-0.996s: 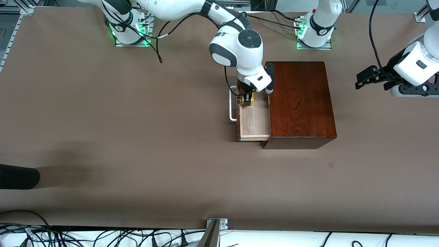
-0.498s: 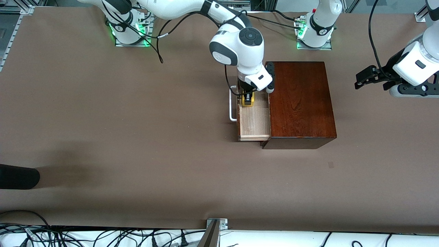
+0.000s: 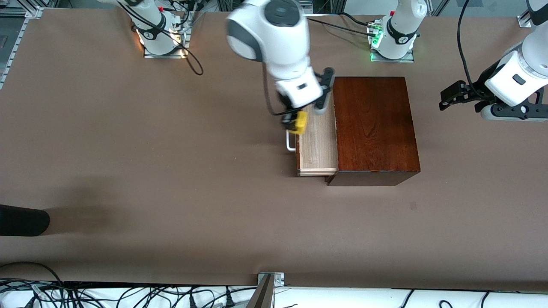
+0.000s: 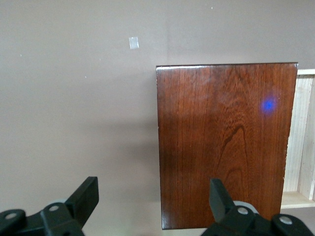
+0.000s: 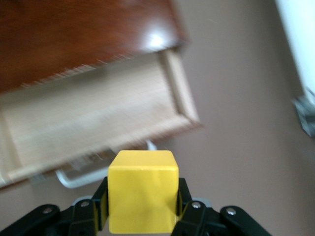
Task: Open drawer, take yellow block, close drawer
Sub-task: 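Lift the yellow cube out with the right gripper while the left gripper returns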
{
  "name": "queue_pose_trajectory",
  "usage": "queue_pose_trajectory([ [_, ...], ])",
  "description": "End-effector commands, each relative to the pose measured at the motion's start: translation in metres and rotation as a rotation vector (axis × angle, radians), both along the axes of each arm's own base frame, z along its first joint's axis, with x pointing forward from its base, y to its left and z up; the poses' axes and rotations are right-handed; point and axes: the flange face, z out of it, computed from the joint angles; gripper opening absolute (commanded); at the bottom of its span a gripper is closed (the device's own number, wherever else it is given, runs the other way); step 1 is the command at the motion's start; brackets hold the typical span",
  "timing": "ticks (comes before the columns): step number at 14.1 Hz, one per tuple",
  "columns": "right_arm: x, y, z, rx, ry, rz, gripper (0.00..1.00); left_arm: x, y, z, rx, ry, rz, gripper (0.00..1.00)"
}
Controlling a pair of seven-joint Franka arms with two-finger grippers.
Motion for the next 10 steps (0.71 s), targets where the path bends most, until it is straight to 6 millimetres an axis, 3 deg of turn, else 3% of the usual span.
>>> queue_pose_trajectory([
  [1, 0.038, -0.078, 0.033, -0.015, 0.041, -0.154, 0.0, -0.008, -0.014, -0.001, -0.027, 0.049, -0.045, 1.0],
  [3, 0.074, -0.133, 0.03, -0.047, 0.047, -0.252, 0.0, -0.012, -0.057, -0.005, -0.027, 0.057, -0.127, 1.0],
  [5, 0.105, -0.196, -0.001, -0.131, 0.073, -0.36, 0.0, -0.024, -0.117, -0.012, -0.027, 0.073, -0.24, 1.0],
  [7, 0.121, -0.255, -0.046, -0.191, 0.134, -0.449, 0.0, -0.037, -0.175, -0.028, -0.035, 0.099, -0.355, 1.0],
  [10, 0.13, -0.35, -0.125, -0.081, 0.28, -0.67, 0.0, -0.037, -0.24, -0.05, -0.097, 0.06, -0.543, 1.0],
])
